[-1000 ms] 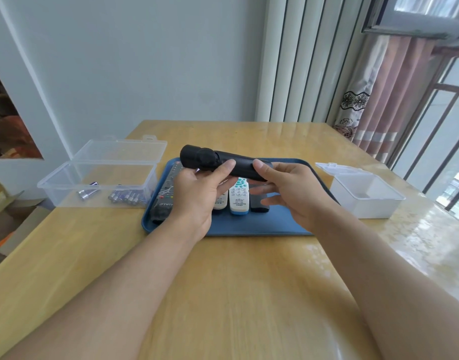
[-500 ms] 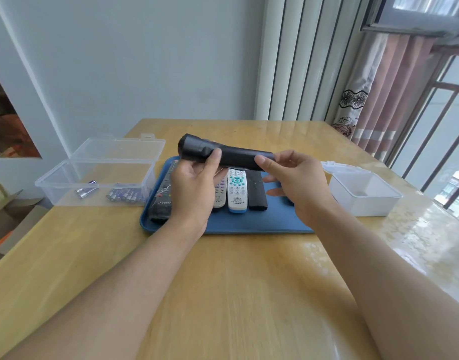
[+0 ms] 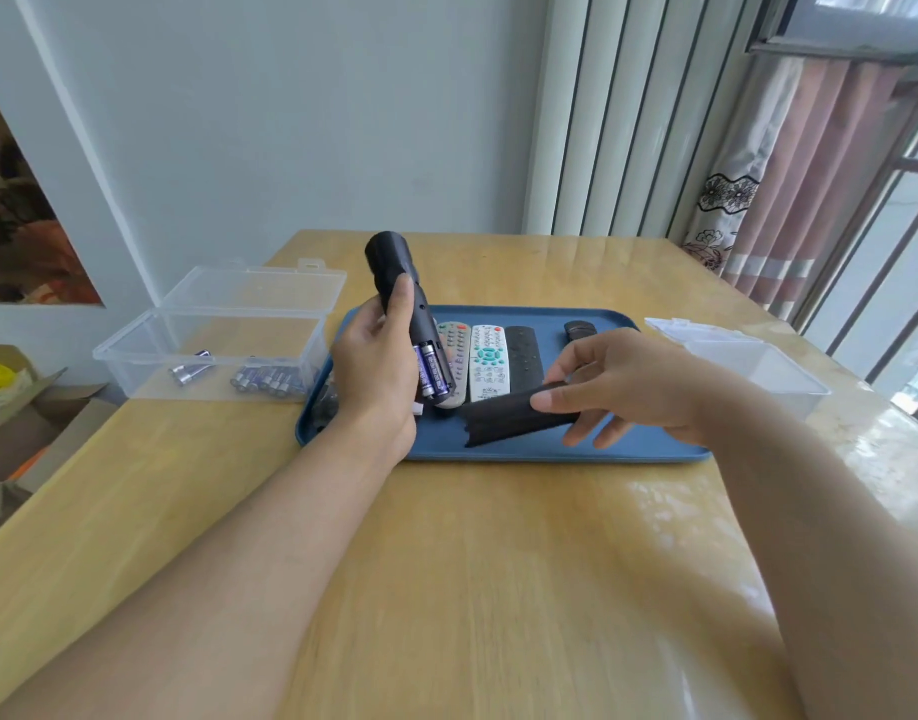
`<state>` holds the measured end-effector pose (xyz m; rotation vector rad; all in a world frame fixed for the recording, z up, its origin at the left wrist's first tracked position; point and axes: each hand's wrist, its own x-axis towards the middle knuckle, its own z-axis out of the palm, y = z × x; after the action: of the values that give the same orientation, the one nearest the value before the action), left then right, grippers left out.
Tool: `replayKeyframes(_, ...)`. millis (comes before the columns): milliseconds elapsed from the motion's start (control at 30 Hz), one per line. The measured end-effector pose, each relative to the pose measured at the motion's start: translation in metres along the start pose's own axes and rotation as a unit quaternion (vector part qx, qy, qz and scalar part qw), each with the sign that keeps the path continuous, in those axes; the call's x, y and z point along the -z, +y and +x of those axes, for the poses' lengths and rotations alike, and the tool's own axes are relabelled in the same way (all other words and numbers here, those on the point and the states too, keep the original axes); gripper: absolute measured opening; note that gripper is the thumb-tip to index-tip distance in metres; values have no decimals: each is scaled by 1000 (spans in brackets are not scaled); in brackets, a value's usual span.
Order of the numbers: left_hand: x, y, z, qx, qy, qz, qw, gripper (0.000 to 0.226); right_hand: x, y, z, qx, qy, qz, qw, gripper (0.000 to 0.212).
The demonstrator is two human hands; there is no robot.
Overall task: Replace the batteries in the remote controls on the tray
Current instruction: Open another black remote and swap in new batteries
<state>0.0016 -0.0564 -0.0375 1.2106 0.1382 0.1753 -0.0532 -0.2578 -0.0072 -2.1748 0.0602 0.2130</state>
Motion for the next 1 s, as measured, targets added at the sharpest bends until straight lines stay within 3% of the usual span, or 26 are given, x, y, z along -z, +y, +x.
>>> replayKeyframes(300,-2,3,-8,13,-61,-22,998,21,4,5,-3,-81,17,-155,984,33)
replayKeyframes(400,-2,1,-8,20,-72,-25,997,18,4,4,-2,-67,66,-188,978,41)
replayKeyframes(500,-2,1,-9,23,-82,-21,996,16,-4,-4,-2,15,107,-115,987,40)
replayKeyframes(667,-3,0,-12,17,-84,6,996,21,-33,-17,-3,81,10,45,996,40)
replayKeyframes(733,-3,0,-12,17,-90,18,996,24,-40,-16,0,102,9,86,991,38)
replayKeyframes(900,-5,1,-15,36,-176,31,983,35,-42,-15,3,120,94,150,977,35)
replayKeyframes(1000,-8,-1,-19,30,-204,33,978,37,-43,-12,7,131,158,122,971,27)
